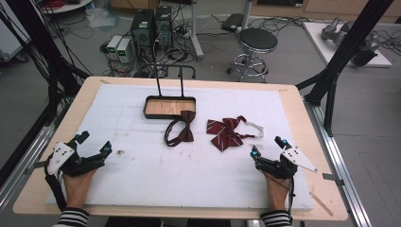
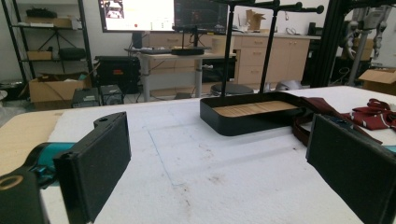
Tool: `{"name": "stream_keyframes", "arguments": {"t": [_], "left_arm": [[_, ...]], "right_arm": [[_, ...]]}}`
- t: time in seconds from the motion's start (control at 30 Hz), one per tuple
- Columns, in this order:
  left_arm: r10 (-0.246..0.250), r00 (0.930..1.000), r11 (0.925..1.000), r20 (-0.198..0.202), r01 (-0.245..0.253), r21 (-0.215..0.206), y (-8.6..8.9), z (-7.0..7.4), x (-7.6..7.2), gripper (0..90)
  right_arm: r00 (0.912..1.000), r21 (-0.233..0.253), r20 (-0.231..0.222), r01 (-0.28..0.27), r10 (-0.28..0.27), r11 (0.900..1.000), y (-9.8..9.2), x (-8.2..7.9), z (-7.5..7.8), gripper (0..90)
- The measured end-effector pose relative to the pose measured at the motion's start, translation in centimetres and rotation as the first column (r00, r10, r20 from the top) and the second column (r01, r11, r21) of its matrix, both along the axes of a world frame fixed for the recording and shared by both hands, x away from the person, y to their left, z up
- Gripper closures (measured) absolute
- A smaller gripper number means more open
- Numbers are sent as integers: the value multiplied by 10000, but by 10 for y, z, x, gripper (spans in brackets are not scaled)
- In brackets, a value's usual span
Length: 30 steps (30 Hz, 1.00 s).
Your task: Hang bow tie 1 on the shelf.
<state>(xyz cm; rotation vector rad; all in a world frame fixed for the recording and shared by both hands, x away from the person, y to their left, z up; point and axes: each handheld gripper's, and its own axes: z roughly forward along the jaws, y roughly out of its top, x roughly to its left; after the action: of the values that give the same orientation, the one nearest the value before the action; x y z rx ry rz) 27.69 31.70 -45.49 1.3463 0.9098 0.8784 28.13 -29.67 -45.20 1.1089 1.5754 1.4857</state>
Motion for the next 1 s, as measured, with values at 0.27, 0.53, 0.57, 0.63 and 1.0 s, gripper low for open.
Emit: {"name": "stream_keyframes", "arguments": {"t": [0.27, 0.53, 0.57, 0.63, 1.0], "left_arm": [[-6, 10000, 10000, 34, 6, 31, 0, 0, 0, 69], [-67, 10000, 10000, 3, 67, 55, 0, 0, 0, 69], [-77, 10000, 9999, 37, 76, 77, 0, 0, 0, 69], [-84, 10000, 9999, 42, 84, 57, 0, 0, 0, 69], [-26, 10000, 10000, 11, 26, 75, -1, 0, 0, 72]], "right_arm": [[10000, -92, 68, 58, -57, 9999, 0, 0, 0, 27], [9997, 296, -178, 152, -147, 9994, -2, 1, 0, 26], [9997, 243, -175, 148, -144, 9996, -2, 2, 0, 26], [9997, 200, -168, 206, -203, 9996, -2, 2, 0, 26], [9972, 195, -624, 413, -400, 9990, -1, 10, 7, 27]]}}
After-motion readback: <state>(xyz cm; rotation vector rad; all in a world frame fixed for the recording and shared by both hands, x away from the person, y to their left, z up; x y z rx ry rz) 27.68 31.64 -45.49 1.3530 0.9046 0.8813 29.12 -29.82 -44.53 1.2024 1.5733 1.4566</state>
